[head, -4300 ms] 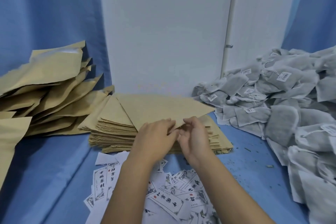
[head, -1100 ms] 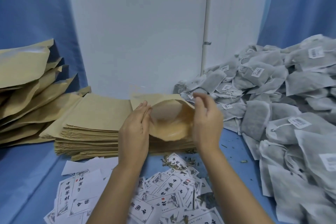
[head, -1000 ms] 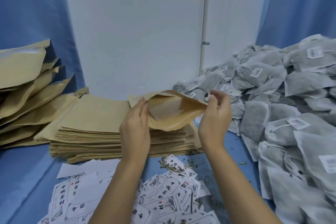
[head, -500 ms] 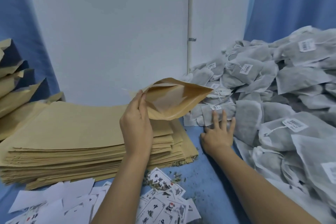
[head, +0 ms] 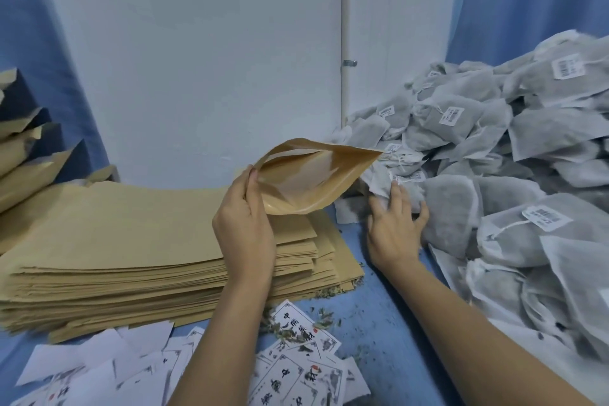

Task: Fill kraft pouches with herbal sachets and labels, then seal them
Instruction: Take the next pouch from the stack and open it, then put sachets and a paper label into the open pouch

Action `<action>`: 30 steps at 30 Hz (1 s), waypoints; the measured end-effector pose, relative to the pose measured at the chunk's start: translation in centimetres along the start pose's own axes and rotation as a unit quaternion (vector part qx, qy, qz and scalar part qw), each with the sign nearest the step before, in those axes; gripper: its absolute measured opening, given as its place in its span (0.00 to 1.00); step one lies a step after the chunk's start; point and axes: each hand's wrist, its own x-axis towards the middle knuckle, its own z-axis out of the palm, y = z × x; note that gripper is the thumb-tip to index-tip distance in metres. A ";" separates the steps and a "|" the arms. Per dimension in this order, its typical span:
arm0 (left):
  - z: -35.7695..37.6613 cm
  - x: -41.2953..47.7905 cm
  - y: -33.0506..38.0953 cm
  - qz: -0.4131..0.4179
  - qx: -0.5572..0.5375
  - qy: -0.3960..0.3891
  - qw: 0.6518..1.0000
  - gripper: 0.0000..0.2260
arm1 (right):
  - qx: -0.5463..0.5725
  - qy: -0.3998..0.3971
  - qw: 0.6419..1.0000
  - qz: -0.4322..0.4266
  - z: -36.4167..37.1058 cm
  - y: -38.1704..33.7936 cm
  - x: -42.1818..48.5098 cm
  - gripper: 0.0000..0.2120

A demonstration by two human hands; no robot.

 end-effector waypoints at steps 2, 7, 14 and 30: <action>-0.4 0.0 0.3 -0.003 0.000 0.016 1.000 0.15 | 0.100 0.051 0.993 0.023 -1.0 -1.2 -0.3 0.19; -2.3 0.7 1.4 0.003 0.000 0.061 0.998 0.14 | 0.374 0.120 0.920 0.015 -3.7 -3.5 -1.4 0.17; -5.3 2.1 1.7 -0.005 0.000 0.119 0.993 0.14 | 0.603 0.149 0.782 0.042 -7.7 -6.2 -2.3 0.15; -6.9 2.4 -0.1 0.022 0.052 0.066 0.996 0.13 | 0.778 -0.495 0.387 -0.010 -14.2 -8.1 -2.4 0.21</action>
